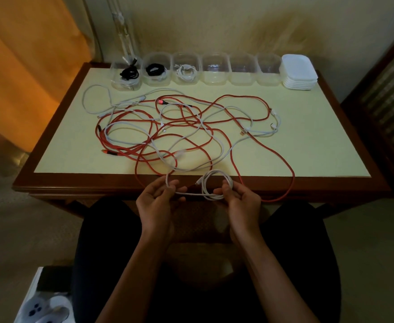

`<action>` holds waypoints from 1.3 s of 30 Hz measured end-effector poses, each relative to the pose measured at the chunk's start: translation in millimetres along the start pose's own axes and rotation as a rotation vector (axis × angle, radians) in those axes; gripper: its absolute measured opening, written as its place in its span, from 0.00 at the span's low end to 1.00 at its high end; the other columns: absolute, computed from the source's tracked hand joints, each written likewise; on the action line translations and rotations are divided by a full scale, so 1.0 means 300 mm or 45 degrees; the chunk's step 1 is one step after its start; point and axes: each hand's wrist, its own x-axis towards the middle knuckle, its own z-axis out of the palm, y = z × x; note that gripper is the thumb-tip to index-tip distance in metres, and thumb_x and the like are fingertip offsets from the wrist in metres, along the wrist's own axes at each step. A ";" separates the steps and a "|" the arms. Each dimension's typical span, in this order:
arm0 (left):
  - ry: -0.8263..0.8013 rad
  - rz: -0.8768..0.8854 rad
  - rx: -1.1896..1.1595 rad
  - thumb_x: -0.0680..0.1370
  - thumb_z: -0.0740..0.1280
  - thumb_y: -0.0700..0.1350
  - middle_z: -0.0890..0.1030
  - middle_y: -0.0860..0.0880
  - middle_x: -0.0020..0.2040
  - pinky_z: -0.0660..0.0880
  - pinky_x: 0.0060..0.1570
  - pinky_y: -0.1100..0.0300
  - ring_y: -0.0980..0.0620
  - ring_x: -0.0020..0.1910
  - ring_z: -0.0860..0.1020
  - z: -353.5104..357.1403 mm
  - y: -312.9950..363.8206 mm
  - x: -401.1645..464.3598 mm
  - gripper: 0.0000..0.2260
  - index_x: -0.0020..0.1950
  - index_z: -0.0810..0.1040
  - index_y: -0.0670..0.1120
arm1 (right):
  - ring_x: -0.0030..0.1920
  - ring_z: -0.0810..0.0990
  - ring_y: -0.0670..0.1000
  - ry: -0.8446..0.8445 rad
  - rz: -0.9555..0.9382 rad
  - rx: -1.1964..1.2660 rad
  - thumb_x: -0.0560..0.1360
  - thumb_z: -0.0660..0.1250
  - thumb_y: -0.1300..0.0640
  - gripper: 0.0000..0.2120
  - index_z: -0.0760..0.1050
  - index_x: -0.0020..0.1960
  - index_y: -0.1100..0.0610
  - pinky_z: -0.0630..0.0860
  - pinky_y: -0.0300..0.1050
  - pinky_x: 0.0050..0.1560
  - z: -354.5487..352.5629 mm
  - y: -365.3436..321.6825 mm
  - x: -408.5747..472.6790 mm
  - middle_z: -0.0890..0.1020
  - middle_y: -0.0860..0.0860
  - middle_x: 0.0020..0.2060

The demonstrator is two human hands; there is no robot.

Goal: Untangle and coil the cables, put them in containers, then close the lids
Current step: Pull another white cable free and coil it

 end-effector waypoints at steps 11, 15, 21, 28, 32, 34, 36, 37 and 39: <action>0.078 0.076 0.476 0.81 0.63 0.44 0.80 0.45 0.40 0.80 0.37 0.53 0.49 0.37 0.80 -0.036 0.016 0.058 0.08 0.57 0.79 0.46 | 0.50 0.85 0.49 -0.690 -0.214 -0.129 0.78 0.65 0.63 0.11 0.80 0.55 0.50 0.78 0.43 0.59 -0.056 -0.044 0.017 0.87 0.53 0.42; 0.082 0.145 0.646 0.80 0.65 0.44 0.82 0.44 0.41 0.81 0.40 0.49 0.45 0.38 0.81 -0.039 0.024 0.074 0.10 0.60 0.79 0.44 | 0.49 0.85 0.52 -0.840 -0.277 -0.117 0.79 0.65 0.65 0.12 0.80 0.60 0.58 0.78 0.42 0.57 -0.059 -0.074 0.028 0.86 0.55 0.41; 0.061 -0.057 0.204 0.80 0.64 0.38 0.80 0.43 0.43 0.81 0.46 0.53 0.47 0.43 0.81 -0.061 0.057 0.075 0.09 0.58 0.79 0.42 | 0.47 0.85 0.53 -0.861 -0.308 -0.093 0.80 0.64 0.63 0.12 0.80 0.62 0.59 0.77 0.45 0.59 -0.067 -0.087 0.045 0.85 0.55 0.39; -0.302 -0.148 0.330 0.79 0.60 0.31 0.80 0.37 0.52 0.78 0.45 0.53 0.43 0.46 0.79 -0.082 0.057 0.074 0.12 0.57 0.80 0.40 | 0.46 0.84 0.52 -0.847 -0.212 -0.032 0.79 0.63 0.61 0.13 0.79 0.62 0.58 0.78 0.44 0.54 -0.074 -0.081 0.062 0.85 0.54 0.39; -0.430 -0.234 0.322 0.79 0.57 0.30 0.81 0.36 0.50 0.76 0.46 0.51 0.42 0.46 0.77 -0.077 0.070 0.078 0.12 0.51 0.80 0.36 | 0.46 0.84 0.53 -0.853 -0.169 -0.028 0.81 0.62 0.62 0.12 0.79 0.62 0.59 0.79 0.45 0.54 -0.077 -0.077 0.060 0.85 0.55 0.39; -0.441 -0.326 0.286 0.77 0.55 0.28 0.79 0.39 0.42 0.74 0.42 0.54 0.47 0.41 0.76 -0.074 0.078 0.089 0.12 0.48 0.79 0.36 | 0.47 0.84 0.54 -0.826 -0.137 0.019 0.79 0.64 0.60 0.12 0.79 0.61 0.57 0.77 0.49 0.58 -0.080 -0.077 0.057 0.85 0.55 0.39; -0.470 -0.435 0.248 0.75 0.54 0.27 0.78 0.42 0.39 0.73 0.42 0.55 0.49 0.38 0.75 -0.074 0.079 0.106 0.13 0.45 0.77 0.38 | 0.47 0.84 0.55 -0.799 -0.107 0.060 0.77 0.65 0.57 0.12 0.78 0.60 0.56 0.76 0.54 0.61 -0.083 -0.072 0.056 0.85 0.56 0.40; -0.499 -0.487 0.238 0.74 0.54 0.27 0.78 0.42 0.39 0.73 0.41 0.55 0.49 0.38 0.75 -0.071 0.079 0.110 0.14 0.44 0.77 0.38 | 0.47 0.84 0.56 -0.793 -0.100 0.066 0.77 0.66 0.56 0.11 0.78 0.59 0.56 0.76 0.55 0.61 -0.083 -0.069 0.057 0.85 0.56 0.40; -0.577 -0.545 0.273 0.74 0.55 0.26 0.80 0.41 0.41 0.75 0.41 0.55 0.47 0.39 0.77 -0.061 0.078 0.116 0.14 0.45 0.78 0.37 | 0.46 0.84 0.55 -0.796 -0.090 0.026 0.78 0.66 0.60 0.09 0.78 0.57 0.57 0.77 0.54 0.58 -0.078 -0.060 0.056 0.85 0.56 0.39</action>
